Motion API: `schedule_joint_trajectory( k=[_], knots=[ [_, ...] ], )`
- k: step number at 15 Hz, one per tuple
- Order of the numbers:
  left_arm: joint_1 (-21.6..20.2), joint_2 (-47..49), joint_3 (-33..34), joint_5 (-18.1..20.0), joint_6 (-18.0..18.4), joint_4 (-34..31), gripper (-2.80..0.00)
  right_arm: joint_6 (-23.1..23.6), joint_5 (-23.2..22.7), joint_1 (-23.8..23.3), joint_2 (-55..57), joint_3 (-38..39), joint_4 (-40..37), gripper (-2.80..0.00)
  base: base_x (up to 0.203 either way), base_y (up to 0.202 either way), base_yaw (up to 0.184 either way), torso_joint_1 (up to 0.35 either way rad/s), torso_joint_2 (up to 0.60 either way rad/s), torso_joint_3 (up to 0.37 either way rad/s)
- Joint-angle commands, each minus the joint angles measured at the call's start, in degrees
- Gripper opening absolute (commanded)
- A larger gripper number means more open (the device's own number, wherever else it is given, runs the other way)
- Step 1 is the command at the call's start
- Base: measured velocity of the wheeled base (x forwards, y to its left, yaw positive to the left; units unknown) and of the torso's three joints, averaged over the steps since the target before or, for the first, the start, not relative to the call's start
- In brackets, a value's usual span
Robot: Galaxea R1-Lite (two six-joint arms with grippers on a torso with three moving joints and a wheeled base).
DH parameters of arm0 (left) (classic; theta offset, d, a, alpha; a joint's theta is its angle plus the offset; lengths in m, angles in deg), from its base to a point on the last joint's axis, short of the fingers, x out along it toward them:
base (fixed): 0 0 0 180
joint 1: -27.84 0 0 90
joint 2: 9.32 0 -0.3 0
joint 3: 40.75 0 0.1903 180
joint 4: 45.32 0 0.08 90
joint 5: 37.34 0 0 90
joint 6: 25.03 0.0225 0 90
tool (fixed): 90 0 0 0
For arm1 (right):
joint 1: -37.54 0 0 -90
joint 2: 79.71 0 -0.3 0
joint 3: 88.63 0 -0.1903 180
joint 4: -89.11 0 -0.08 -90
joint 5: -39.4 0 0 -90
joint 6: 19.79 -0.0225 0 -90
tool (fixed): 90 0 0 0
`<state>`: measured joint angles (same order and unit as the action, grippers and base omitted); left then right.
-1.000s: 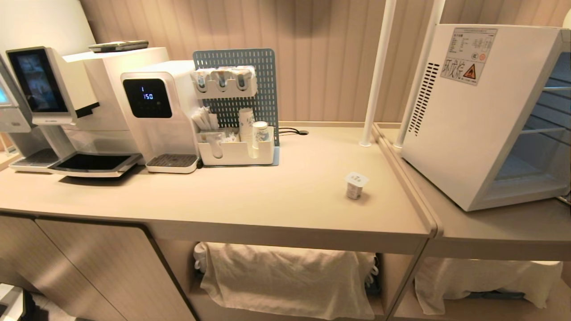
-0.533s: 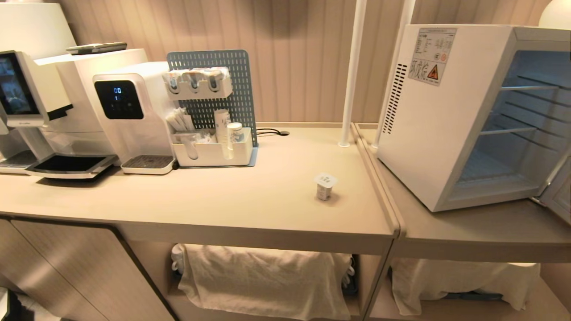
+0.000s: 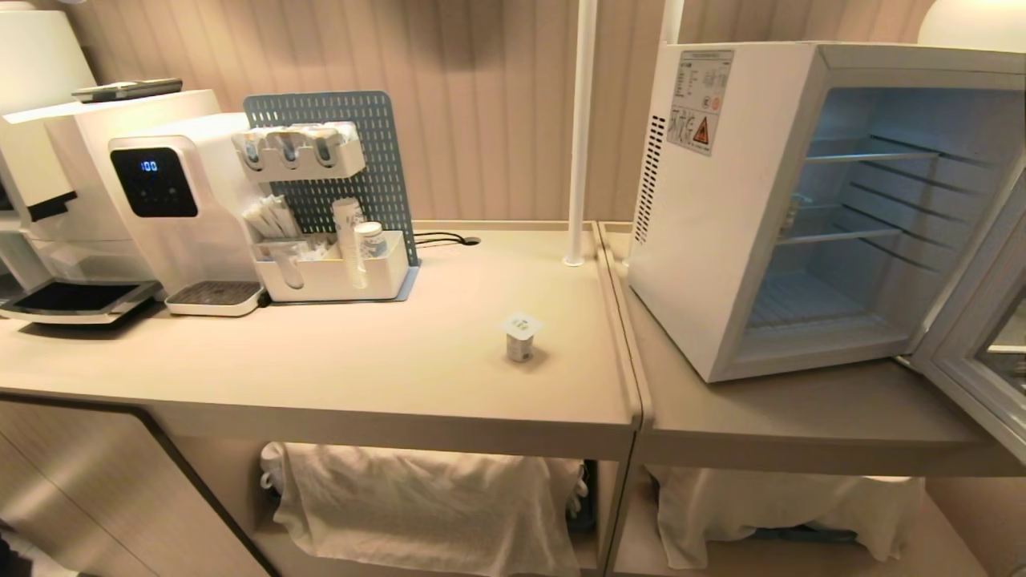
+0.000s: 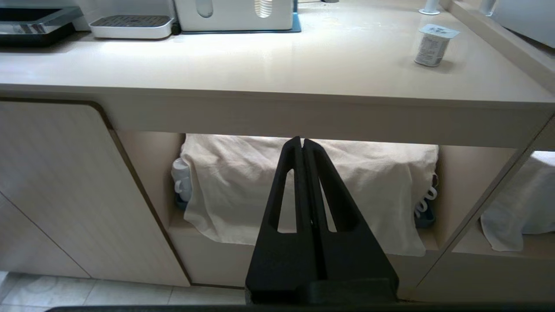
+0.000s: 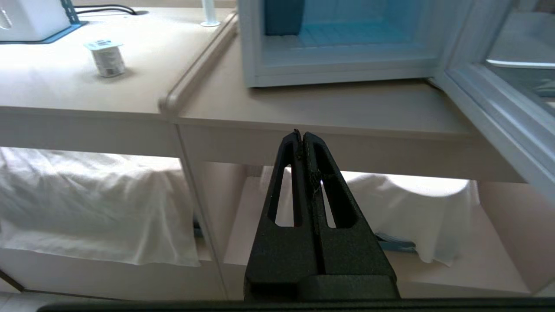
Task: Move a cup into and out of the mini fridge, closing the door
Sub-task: Take the yoghurt out of the freezer
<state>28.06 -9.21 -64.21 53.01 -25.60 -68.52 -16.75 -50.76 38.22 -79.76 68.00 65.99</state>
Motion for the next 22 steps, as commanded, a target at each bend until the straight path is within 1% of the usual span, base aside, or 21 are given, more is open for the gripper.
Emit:
schedule_joint_trajectory(
  k=[1,9,13,15,16,18,20,22],
  knots=[
    [-0.04,-0.02,0.01,0.0,-0.04,0.1,-2.8,0.04,-0.02,0.02,0.13,0.09,0.02,-2.8,0.0,-0.188,-0.003,0.007,0.01,0.0],
    [0.04,-0.02,0.01,0.0,-0.3,0.17,-2.8,0.04,-0.02,0.02,0.14,0.0,-0.24,-2.8,0.0,-0.179,-0.002,0.003,0.0,0.002],
    [-0.04,-0.02,0.1,0.0,-0.3,0.11,-2.8,-0.05,0.07,0.02,0.14,-0.09,-0.77,-2.8,0.0,0.0,0.0,0.0,0.0,0.0],
    [-0.04,-0.02,0.01,0.0,-0.3,0.19,-2.8,-0.03,-0.04,0.02,0.15,-1.75,-2.32,-2.8,0.0,0.0,0.0,0.0,0.0,0.0],
    [-0.04,-0.02,0.03,0.0,-0.35,0.19,-2.8,-0.21,-0.21,0.02,0.67,-4.92,-3.82,-2.8,0.0,0.0,0.0,0.0,0.0,0.0],
    [0.03,-0.02,0.02,0.0,-0.3,0.12,-2.8,-2.5,-1.59,0.02,5.6,-14.98,-8.09,-2.8,0.0,0.0,0.0,0.0,0.0,0.0],
    [-0.04,-0.02,0.1,0.0,-0.39,0.19,-2.8,-5.31,-3.07,0.02,16.66,-22.49,-10.83,-2.8,0.0,0.0,0.0,0.0,0.0,0.0],
    [-0.04,-0.02,0.01,0.0,-0.39,0.12,-2.8,-6.9,-4.27,0.17,29.74,-28.03,-11.76,-2.8,0.0,0.0,0.0,0.0,0.0,0.0]
  ],
)
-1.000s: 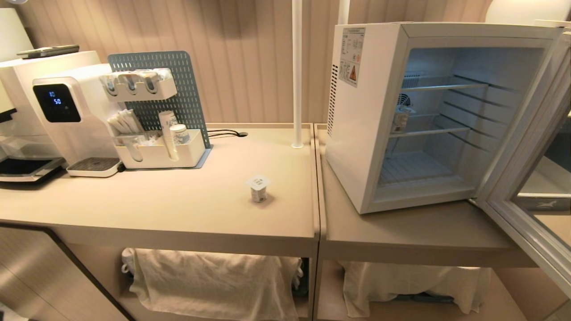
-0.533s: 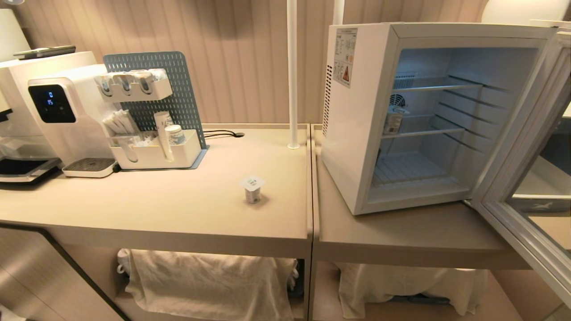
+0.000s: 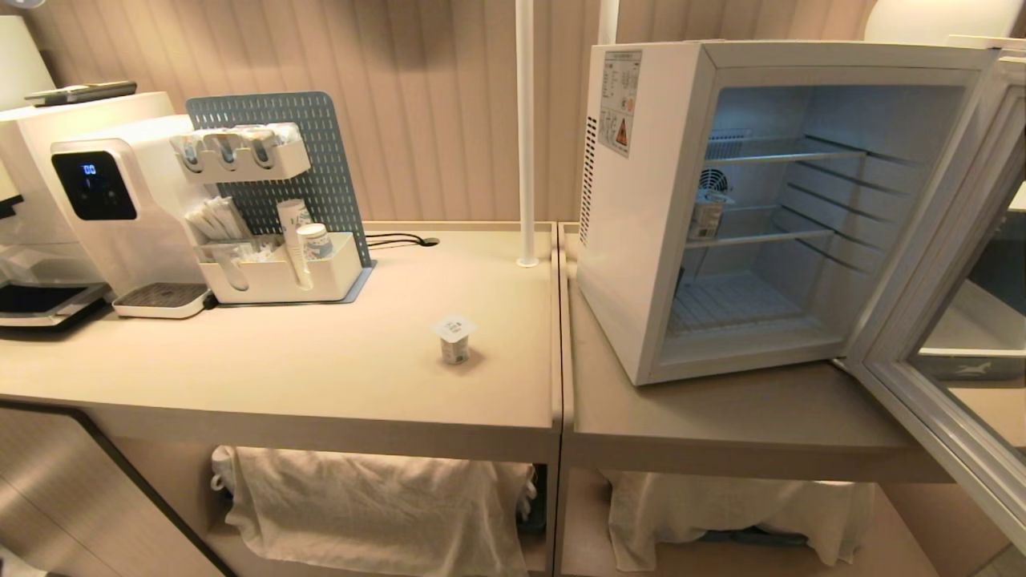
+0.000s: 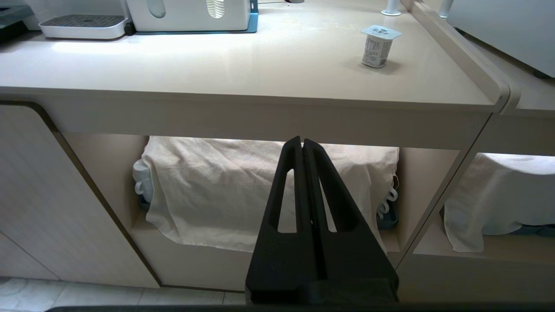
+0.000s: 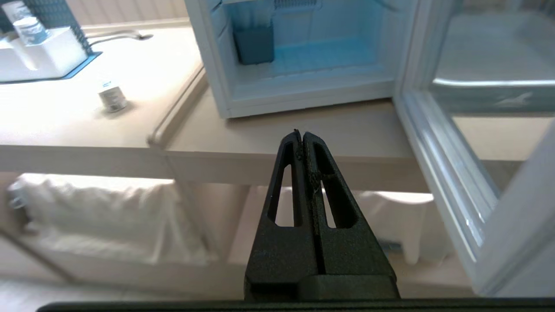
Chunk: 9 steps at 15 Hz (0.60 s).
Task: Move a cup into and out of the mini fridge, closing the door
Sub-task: Take the yoghurt out of the freezer
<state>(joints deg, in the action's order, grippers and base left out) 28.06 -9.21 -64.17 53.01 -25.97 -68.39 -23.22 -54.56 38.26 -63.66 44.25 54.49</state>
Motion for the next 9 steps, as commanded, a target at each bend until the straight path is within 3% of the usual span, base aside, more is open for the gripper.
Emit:
schedule_joint_trajectory(
  k=[1,3,9],
  knots=[
    [-0.04,-0.02,-0.01,0.0,-0.03,-0.02,-2.8,-0.97,-1.53,0.22,20.52,-6.57,0.04,-2.8,0.0,0.0,0.0,0.0,0.0,0.0],
    [-0.04,-0.02,0.05,-0.01,-0.03,0.06,-2.8,-1.59,-3.35,0.35,33.18,-9.22,4.39,-2.8,0.0,0.0,0.0,0.0,0.0,0.0],
    [0.03,-0.02,-0.03,0.0,-0.11,0.02,-2.8,0.24,-8.88,0.73,66.08,-11.97,31.8,-2.8,0.0,0.0,0.0,0.0,0.0,0.0]
  ],
)
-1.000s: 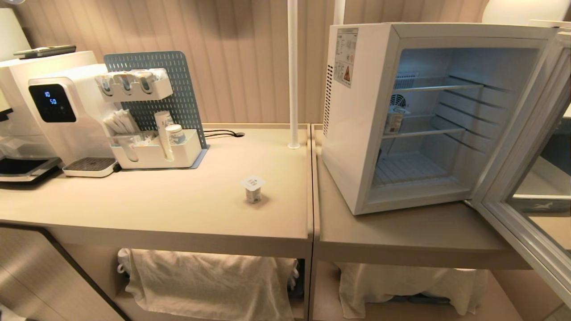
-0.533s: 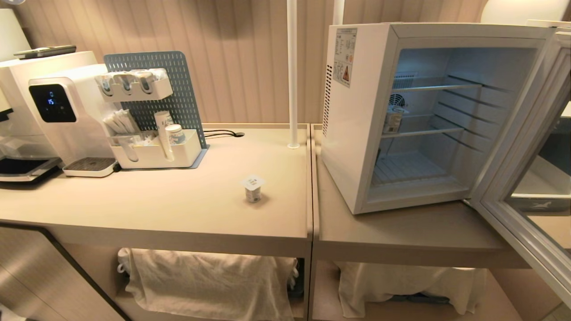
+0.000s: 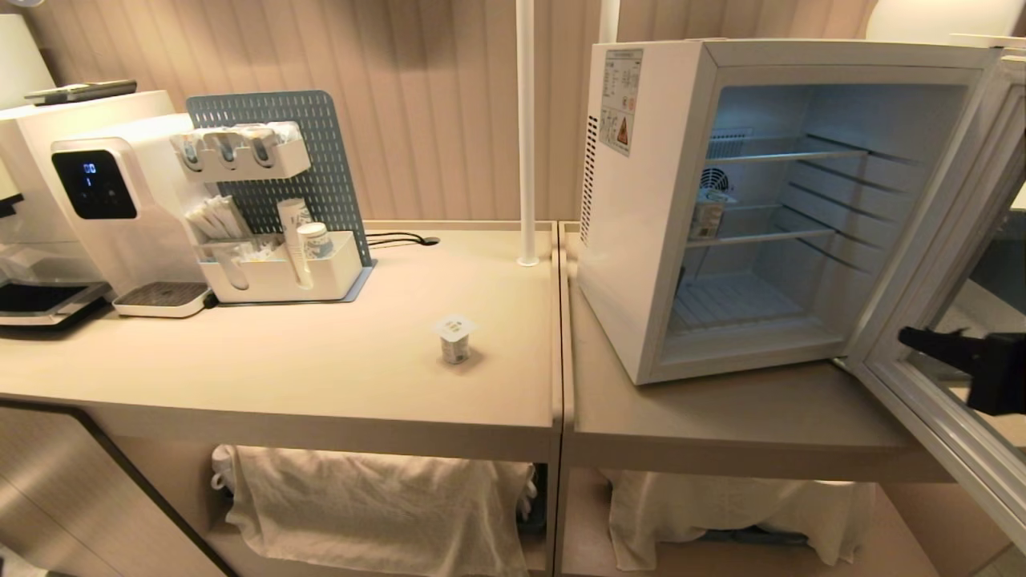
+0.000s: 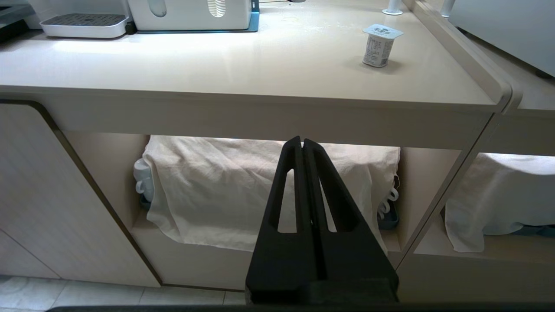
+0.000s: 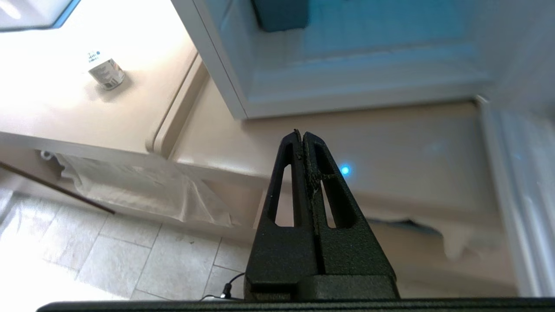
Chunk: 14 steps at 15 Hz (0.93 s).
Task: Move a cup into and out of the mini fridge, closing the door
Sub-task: Take the yoghurt out of the freezer
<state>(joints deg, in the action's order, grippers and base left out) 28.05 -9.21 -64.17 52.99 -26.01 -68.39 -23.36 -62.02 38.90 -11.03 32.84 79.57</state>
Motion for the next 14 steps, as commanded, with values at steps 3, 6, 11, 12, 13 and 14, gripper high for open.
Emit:
schedule_joint_trajectory(
  k=[3,6,11,12,13,14],
  knots=[
    [-0.03,-0.02,0.03,0.02,-0.07,-0.03,-2.8,1.91,-5.95,0.09,28.41,-4.34,22.86,-2.8,0.0,0.0,0.0,0.0,0.0,0.0],
    [0.04,-0.02,0.03,0.02,-0.07,0.06,-2.8,4.35,-8.58,0.05,34.37,-13.56,28.19,-2.8,0.0,0.0,0.0,0.0,0.0,0.0],
    [-0.03,-0.02,0.04,0.02,-0.07,-0.03,-2.8,4.69,-10.24,-1.7,38.34,-23.88,23.84,0.0,0.0,0.0,0.0,0.0,0.0,0.0],
    [-0.03,-0.02,-0.03,0.02,-0.07,0.04,-2.8,4.68,-10.23,-2.27,40.71,-26.61,23.18,0.0,0.0,0.0,0.0,0.0,0.0,0.0],
    [-0.03,-0.02,0.05,0.02,-0.07,0.06,-2.8,4.69,-10.18,-2.9,43.06,-29.29,22.65,0.0,0.0,0.0,0.0,0.0,0.0,0.0],
    [-0.03,-0.02,-0.01,0.02,-0.07,0.02,-2.8,4.68,-10.11,-3.4,45.2,-31.85,21.98,0.0,0.0,0.0,0.0,0.0,0.0,0.0]
  ],
)
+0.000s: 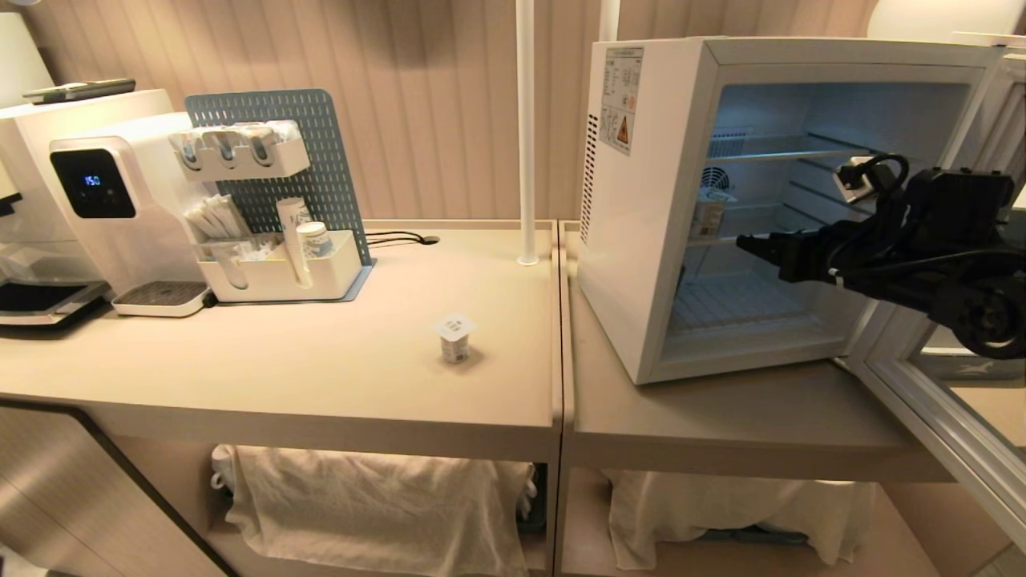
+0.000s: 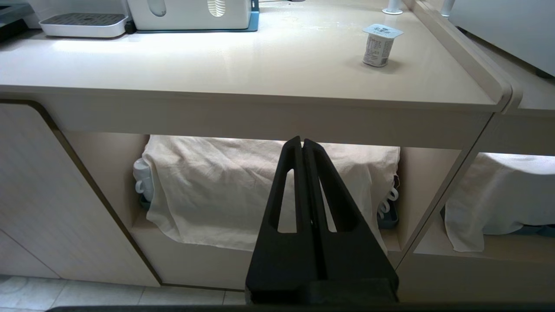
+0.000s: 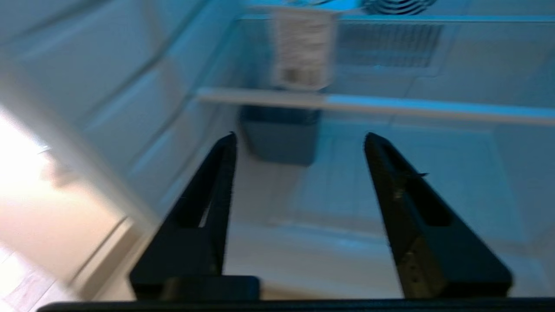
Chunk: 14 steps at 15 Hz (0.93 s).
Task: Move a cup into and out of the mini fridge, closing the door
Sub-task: Take the yoghurt out of the freezer
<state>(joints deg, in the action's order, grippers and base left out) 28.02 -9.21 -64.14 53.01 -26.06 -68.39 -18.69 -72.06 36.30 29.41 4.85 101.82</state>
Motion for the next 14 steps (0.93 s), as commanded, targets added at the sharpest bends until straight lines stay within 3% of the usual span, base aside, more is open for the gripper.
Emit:
schedule_joint_trajectory(
  k=[1,6,14],
  knots=[
    [-0.01,-0.02,-0.03,-0.01,-0.02,-0.02,-2.8,-0.02,0.06,-1.02,6.79,-6.3,-1.24,0.0,0.0,0.0,0.0,0.0,0.0,0.0],
    [-0.01,-0.02,0.02,0.0,-0.11,-0.03,-2.8,-0.3,1.4,-0.57,14.55,-17.67,-7.24,0.0,0.0,0.0,0.0,0.0,0.0,0.0],
    [-0.01,-0.02,-0.01,0.0,-0.11,-0.03,-2.8,-0.31,2.57,1.03,14.99,-22.6,-11.62,0.0,0.0,0.0,0.0,0.0,0.0,0.0]
  ],
)
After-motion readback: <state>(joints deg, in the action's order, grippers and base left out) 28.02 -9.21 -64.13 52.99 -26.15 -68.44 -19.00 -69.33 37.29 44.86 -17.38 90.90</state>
